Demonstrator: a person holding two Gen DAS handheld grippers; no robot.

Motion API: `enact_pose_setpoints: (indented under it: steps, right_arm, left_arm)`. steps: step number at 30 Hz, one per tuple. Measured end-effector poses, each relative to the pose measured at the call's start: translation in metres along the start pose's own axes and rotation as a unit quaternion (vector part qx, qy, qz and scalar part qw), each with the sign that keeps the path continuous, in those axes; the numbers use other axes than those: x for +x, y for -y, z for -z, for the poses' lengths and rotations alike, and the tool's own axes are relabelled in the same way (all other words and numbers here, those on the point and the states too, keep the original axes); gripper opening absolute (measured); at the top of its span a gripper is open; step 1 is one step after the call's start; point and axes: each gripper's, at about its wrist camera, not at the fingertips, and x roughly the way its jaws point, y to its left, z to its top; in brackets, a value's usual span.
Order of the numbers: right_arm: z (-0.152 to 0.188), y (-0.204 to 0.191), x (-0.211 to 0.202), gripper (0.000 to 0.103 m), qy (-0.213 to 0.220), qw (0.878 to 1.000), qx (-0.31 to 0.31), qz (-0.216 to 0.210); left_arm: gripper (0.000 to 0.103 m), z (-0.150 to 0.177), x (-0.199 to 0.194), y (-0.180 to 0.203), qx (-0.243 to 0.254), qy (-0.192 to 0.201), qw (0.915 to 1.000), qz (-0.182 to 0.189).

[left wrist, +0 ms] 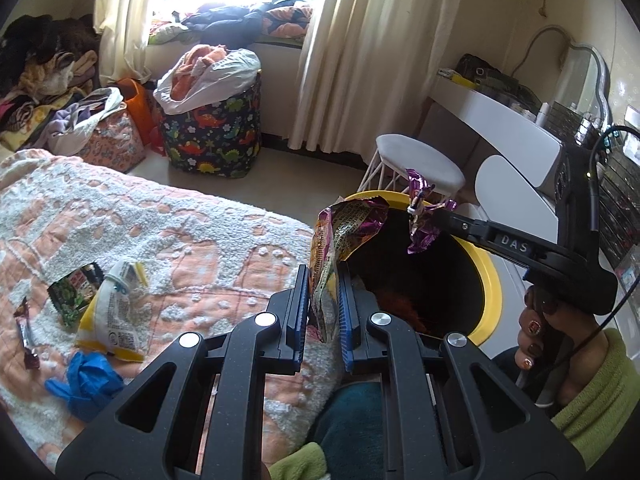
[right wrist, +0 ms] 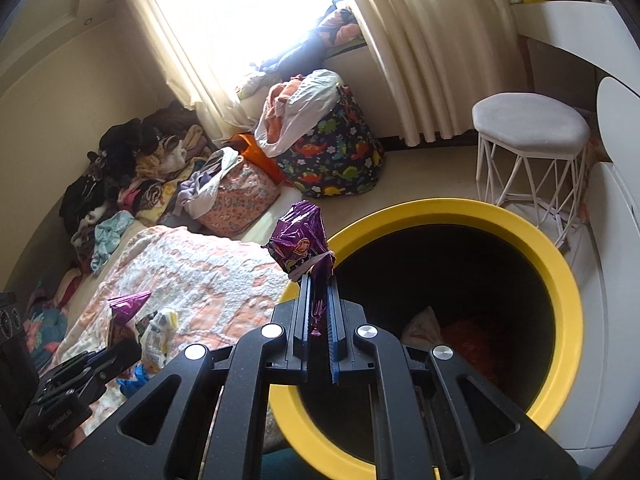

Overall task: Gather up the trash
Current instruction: 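Carry the chip bag in the left tool while the right tool carries the purple wrapper over the bin, then open the left tool over the bin while the right tool releases the purple wrapper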

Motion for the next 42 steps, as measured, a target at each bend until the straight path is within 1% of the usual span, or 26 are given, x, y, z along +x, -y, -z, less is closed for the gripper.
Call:
enact_pose_setpoints:
  steps: [12,19,26,34,42]
  right_arm:
    - [-0.004,0.032,-0.006,0.007,0.015,0.999,0.029,0.031]
    - [-0.006,0.051,-0.01,0.007,0.023,0.997,0.051,0.044]
    - [-0.005,0.061,-0.011,0.007,0.026,0.996,0.064,0.054]
    - [-0.003,0.074,-0.011,0.007,0.023,0.995,0.078,0.062]
    - [-0.001,0.083,-0.007,0.007,0.018,0.993,0.091,0.067]
  left_arm:
    - [0.009,0.001,0.02,0.04,0.043,-0.012,0.9987,0.025]
    - [0.009,0.005,0.032,0.056,0.063,-0.022,0.9972,0.035]
    - [0.009,0.009,0.045,0.069,0.078,-0.036,0.9955,0.041]
    - [0.009,0.012,0.062,0.078,0.085,-0.053,0.9938,0.047]
    - [0.009,0.011,0.08,0.078,0.08,-0.068,0.9932,0.05]
